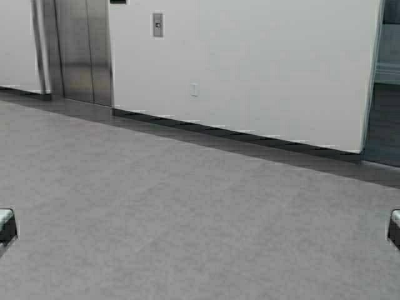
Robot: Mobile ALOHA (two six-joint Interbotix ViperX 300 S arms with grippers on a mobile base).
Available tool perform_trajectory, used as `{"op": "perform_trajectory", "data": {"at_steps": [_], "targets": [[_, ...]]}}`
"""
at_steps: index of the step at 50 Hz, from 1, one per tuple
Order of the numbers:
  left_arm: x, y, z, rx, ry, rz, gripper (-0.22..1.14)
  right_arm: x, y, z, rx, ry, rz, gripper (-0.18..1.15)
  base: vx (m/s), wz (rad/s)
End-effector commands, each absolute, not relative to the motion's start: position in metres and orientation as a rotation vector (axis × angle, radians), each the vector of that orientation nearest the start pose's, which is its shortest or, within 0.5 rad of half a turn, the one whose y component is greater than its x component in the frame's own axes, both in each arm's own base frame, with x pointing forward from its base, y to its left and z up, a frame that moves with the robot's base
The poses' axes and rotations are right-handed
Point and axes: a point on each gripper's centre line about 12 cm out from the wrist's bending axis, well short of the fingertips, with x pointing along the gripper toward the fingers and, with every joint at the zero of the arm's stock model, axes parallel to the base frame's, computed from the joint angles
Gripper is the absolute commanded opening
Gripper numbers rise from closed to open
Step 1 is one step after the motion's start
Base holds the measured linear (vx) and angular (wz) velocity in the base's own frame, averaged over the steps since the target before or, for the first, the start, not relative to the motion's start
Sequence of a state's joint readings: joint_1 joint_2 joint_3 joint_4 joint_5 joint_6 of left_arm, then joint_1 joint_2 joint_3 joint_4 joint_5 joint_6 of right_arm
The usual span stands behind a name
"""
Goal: Navigate to elevator, push the call button, then enter the elevator
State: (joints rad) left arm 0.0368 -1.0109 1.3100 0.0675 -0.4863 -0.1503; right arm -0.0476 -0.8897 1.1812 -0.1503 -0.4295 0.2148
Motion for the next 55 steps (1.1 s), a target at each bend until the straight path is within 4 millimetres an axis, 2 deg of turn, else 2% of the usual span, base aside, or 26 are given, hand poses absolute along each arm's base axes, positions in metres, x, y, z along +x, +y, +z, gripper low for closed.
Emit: {"op": "perform_trajectory", "data": {"at_steps": [1,24,55], "targets": [[0.186,0.004,0.276,-0.084,-0.180,0.001,0.03,0.209,-0.001,0.299,0.055,-0.159,0.029,0.05,0.72,0.07],[0.204,0.005,0.269,-0.094,-0.095,0.006,0.03,0.213,-0.001,0.294,0.038,-0.134,0.034,0.05,0.75,0.08],[0.208,0.005,0.275,-0.121,-0.107,0.003,0.03,0.208,0.000,0.297,0.036,-0.155,0.035,0.05,0.74,0.06]]}}
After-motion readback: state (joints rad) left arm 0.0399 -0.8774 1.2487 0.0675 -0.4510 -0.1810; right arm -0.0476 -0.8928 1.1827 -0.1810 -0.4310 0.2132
